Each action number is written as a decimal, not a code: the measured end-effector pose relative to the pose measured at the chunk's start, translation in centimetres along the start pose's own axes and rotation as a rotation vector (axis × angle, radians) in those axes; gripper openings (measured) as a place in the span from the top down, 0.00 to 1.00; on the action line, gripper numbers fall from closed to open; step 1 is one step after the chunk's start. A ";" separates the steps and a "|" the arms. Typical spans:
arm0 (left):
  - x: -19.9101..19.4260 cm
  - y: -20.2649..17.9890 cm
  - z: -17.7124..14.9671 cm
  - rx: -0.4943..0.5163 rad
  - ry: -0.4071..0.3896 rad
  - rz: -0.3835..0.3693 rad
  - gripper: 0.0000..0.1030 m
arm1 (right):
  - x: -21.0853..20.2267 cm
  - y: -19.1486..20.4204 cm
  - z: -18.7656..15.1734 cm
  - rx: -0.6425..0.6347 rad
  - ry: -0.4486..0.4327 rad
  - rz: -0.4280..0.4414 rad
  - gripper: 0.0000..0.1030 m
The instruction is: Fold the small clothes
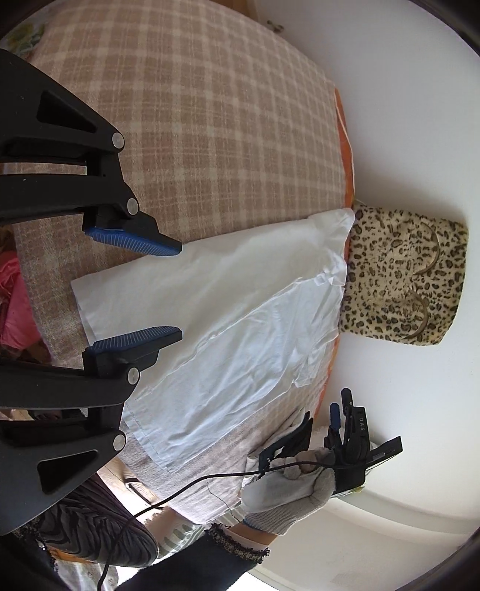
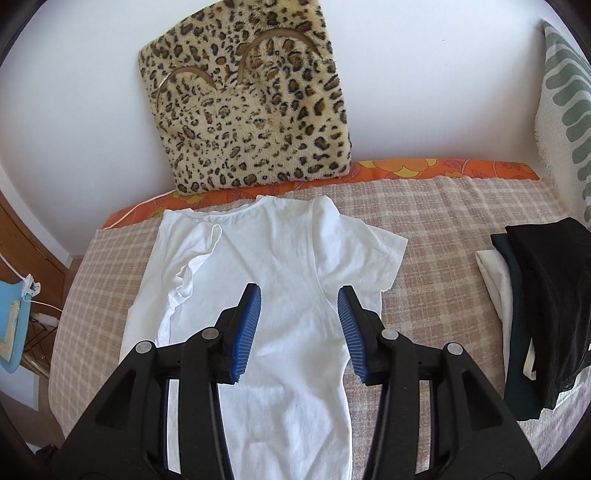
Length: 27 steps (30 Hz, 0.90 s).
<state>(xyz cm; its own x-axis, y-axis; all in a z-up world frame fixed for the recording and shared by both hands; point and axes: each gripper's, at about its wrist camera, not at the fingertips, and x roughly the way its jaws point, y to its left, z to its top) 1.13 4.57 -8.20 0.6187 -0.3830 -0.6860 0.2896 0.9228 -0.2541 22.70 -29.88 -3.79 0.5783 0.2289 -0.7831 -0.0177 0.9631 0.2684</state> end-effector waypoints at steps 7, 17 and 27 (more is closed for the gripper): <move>0.7 -2.5 -0.1 0.061 -0.003 0.019 0.63 | -3.4 -5.7 -2.8 0.037 -0.024 -0.039 0.54; 2.8 -9.2 0.0 0.144 -0.016 -0.047 0.63 | -4.8 -11.6 -3.0 0.114 -0.034 0.001 0.46; 7.5 -19.8 -0.9 0.322 0.031 -0.163 0.63 | -2.4 -13.9 0.4 0.135 0.004 0.101 0.45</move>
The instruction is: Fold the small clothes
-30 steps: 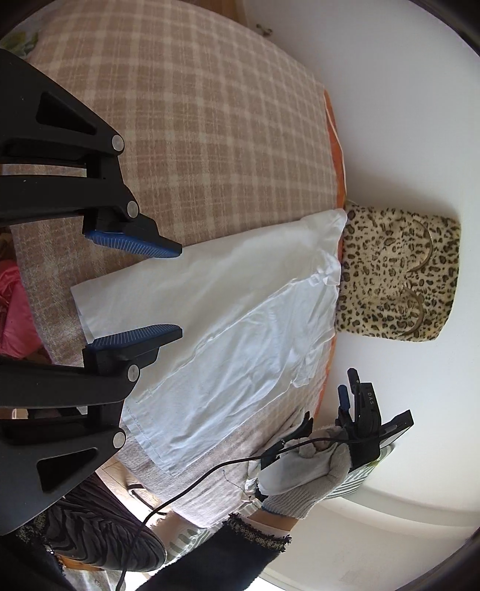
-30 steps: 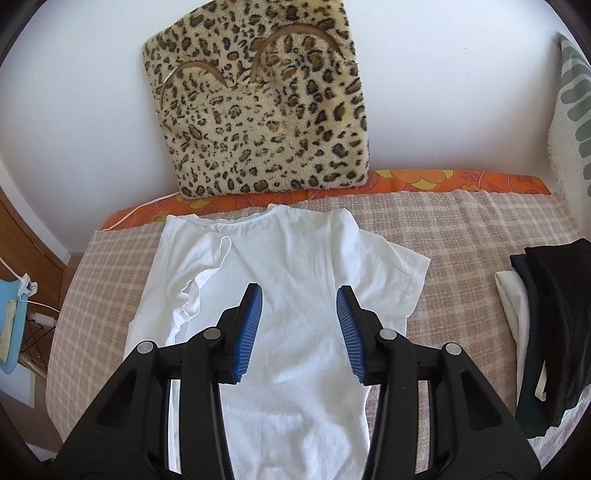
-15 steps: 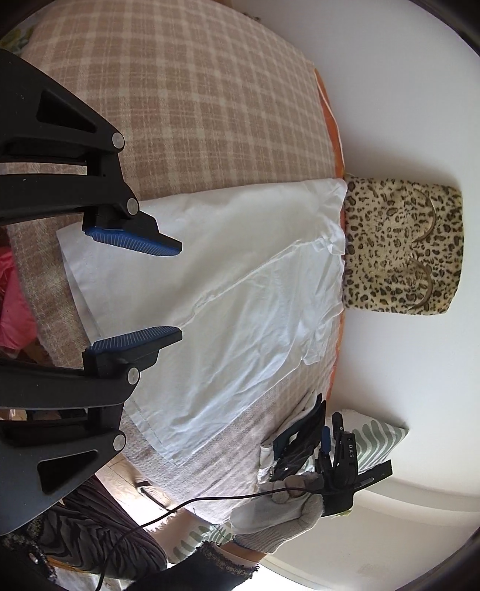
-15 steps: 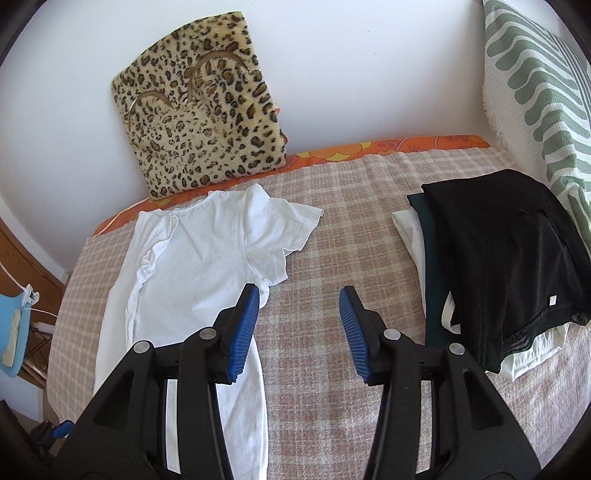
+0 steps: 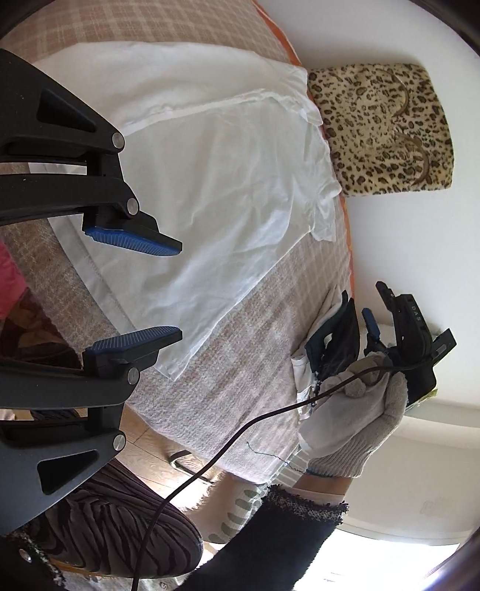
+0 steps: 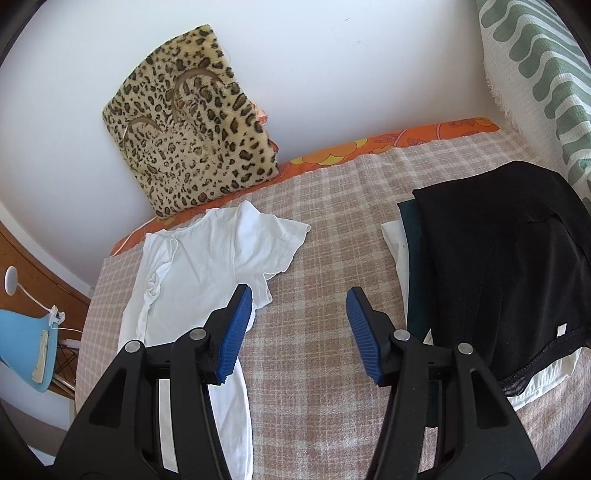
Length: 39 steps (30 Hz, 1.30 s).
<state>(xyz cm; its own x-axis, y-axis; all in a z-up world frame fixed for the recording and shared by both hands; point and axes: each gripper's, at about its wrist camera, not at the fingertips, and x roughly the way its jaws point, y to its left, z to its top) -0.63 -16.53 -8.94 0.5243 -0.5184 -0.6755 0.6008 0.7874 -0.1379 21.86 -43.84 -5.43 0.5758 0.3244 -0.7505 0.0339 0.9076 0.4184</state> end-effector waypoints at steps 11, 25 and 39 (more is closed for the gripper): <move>5.3 -4.2 0.8 0.065 0.099 -0.027 0.40 | 6.4 0.1 3.4 -0.012 0.066 0.043 0.45; 6.5 -2.9 0.3 0.029 0.038 0.038 0.76 | 17.0 -0.3 6.3 -0.007 0.147 0.000 0.45; 5.8 -0.5 0.4 -0.120 -0.016 -0.041 0.96 | 20.1 4.4 4.9 -0.231 0.103 -0.166 0.89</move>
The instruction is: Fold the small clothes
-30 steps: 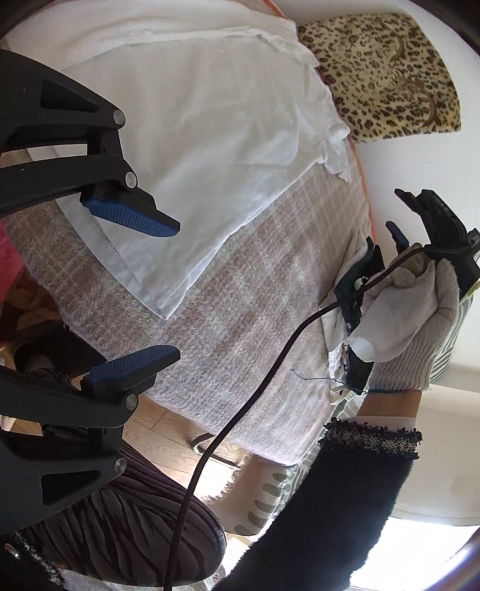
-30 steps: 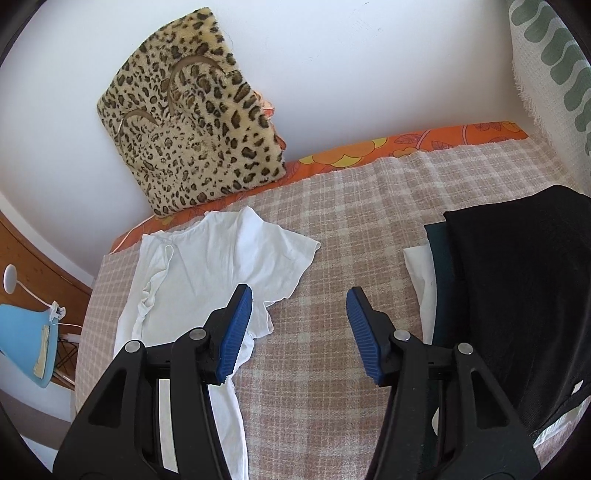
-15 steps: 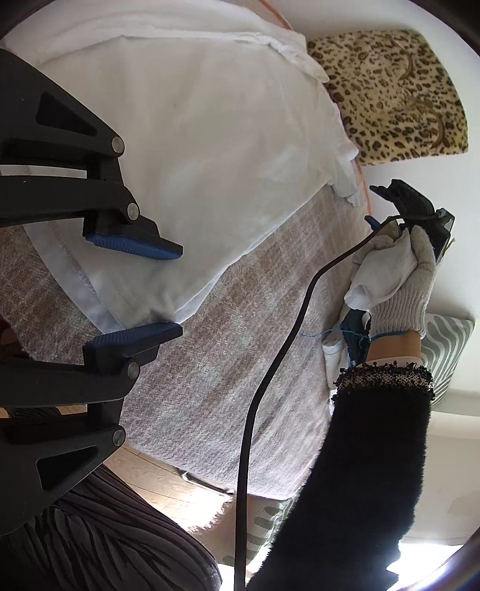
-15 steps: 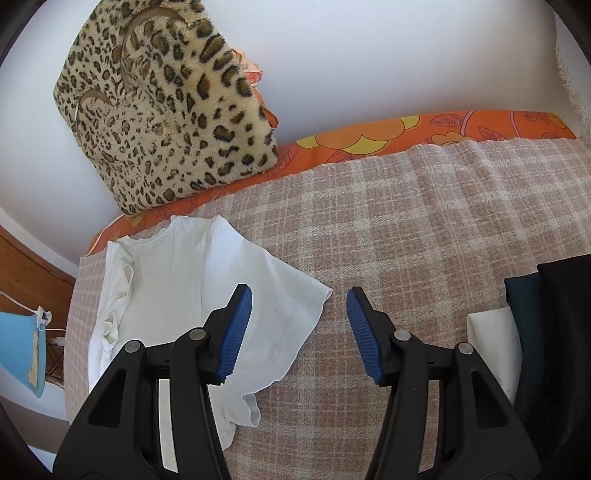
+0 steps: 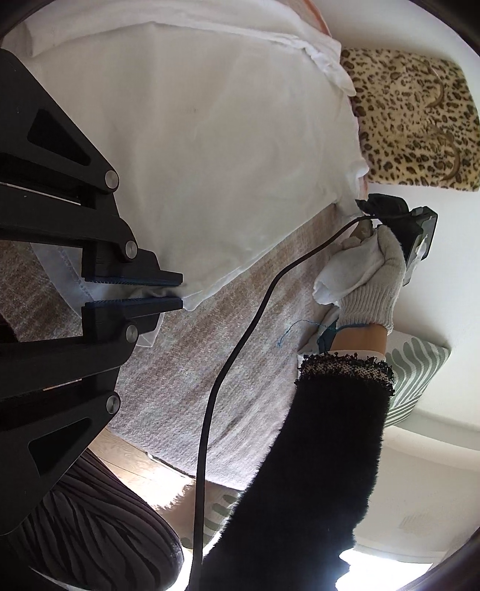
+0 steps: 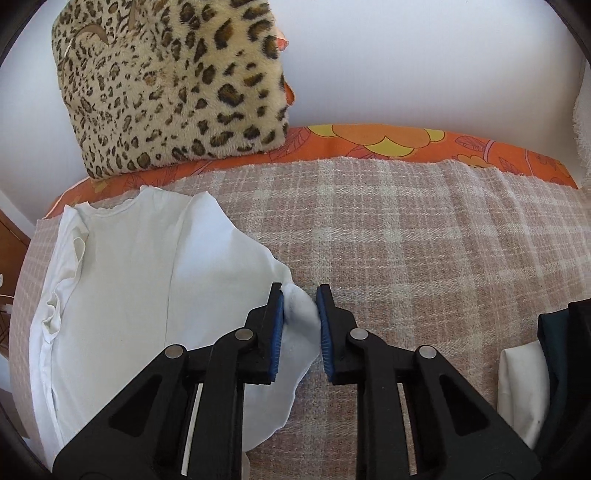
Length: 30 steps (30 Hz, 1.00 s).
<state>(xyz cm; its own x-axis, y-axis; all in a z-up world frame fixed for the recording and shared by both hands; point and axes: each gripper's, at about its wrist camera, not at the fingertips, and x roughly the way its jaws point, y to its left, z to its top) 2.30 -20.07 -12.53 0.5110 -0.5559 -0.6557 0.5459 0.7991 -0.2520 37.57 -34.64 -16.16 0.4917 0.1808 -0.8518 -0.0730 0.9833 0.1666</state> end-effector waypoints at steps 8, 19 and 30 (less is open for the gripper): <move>-1.0 1.4 -0.3 -0.110 -0.033 -0.051 0.96 | -1.8 0.3 0.9 0.022 -0.039 0.002 0.92; -2.5 2.4 -0.9 -0.179 -0.104 -0.061 0.96 | -4.4 2.3 2.3 0.025 -0.075 -0.010 0.93; -4.7 4.8 -2.1 -0.264 -0.150 -0.048 0.96 | -5.8 8.4 4.2 -0.040 -0.103 -0.022 0.93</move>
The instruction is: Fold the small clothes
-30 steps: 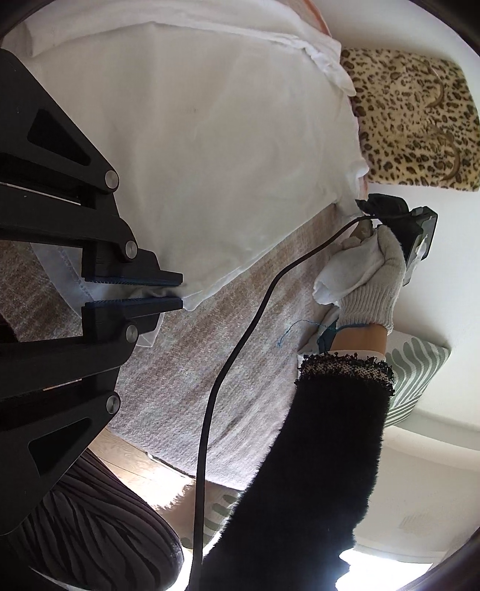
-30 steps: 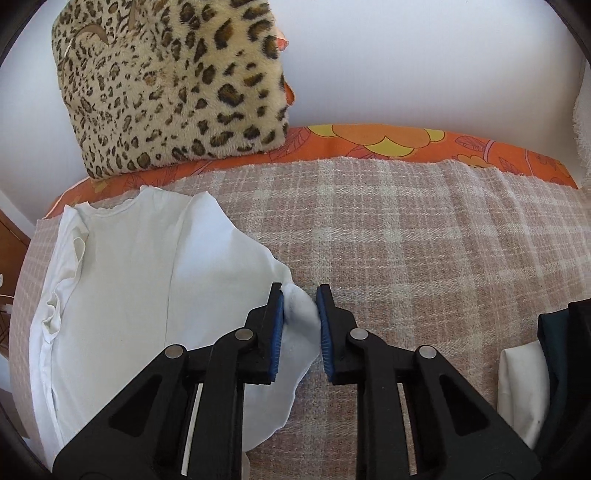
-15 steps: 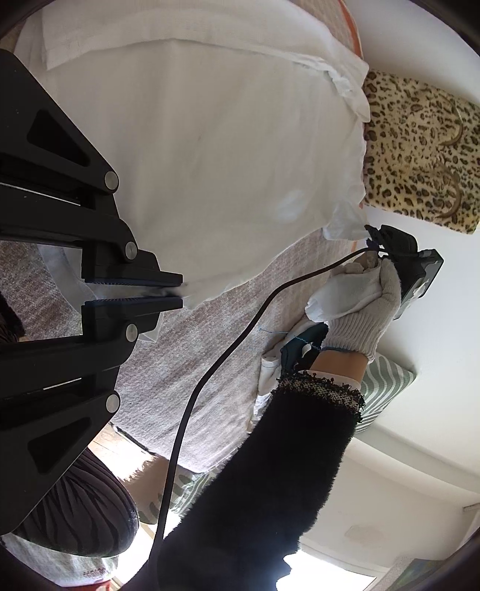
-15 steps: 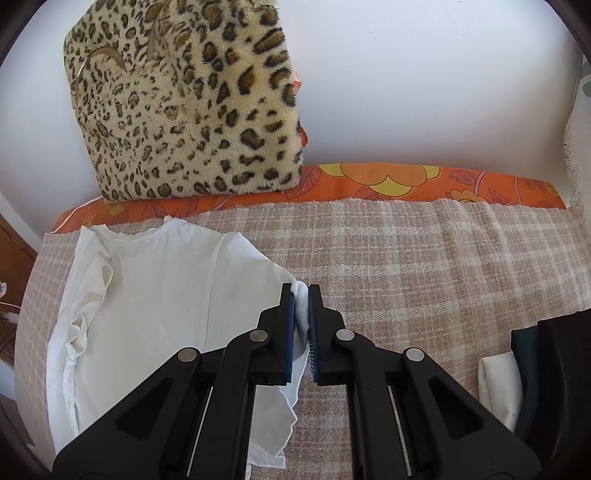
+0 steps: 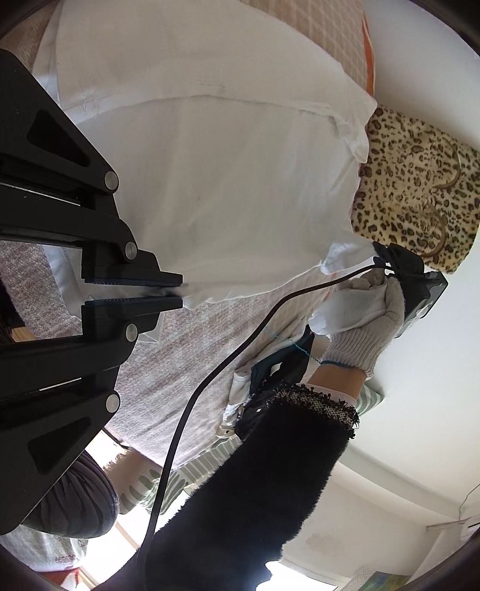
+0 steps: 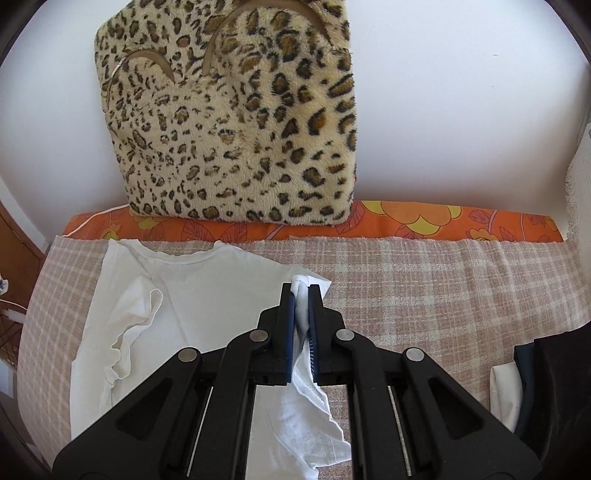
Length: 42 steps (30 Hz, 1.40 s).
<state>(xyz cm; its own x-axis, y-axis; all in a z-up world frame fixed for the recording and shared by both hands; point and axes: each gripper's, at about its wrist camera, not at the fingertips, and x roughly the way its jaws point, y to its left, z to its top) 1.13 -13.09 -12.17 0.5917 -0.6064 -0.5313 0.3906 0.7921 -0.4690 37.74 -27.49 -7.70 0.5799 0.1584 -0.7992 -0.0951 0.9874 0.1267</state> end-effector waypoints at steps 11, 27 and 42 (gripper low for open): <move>-2.6 3.4 -0.7 -0.108 -0.041 0.030 0.97 | 0.7 7.5 1.0 -0.063 -0.002 0.013 0.93; -4.3 6.3 -2.0 -0.189 -0.066 0.046 0.97 | 4.0 15.3 0.9 -0.145 0.013 0.002 0.93; -6.2 5.9 -1.5 -0.184 -0.046 0.087 0.73 | 1.0 13.2 0.7 -0.081 0.021 0.157 0.53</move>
<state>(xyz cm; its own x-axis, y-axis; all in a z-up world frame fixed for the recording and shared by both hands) -1.26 -4.78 -12.72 0.6505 -0.5294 -0.5446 0.2040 0.8125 -0.5461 37.63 -14.27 -6.36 0.5359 0.3102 -0.7852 -0.2491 0.9468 0.2040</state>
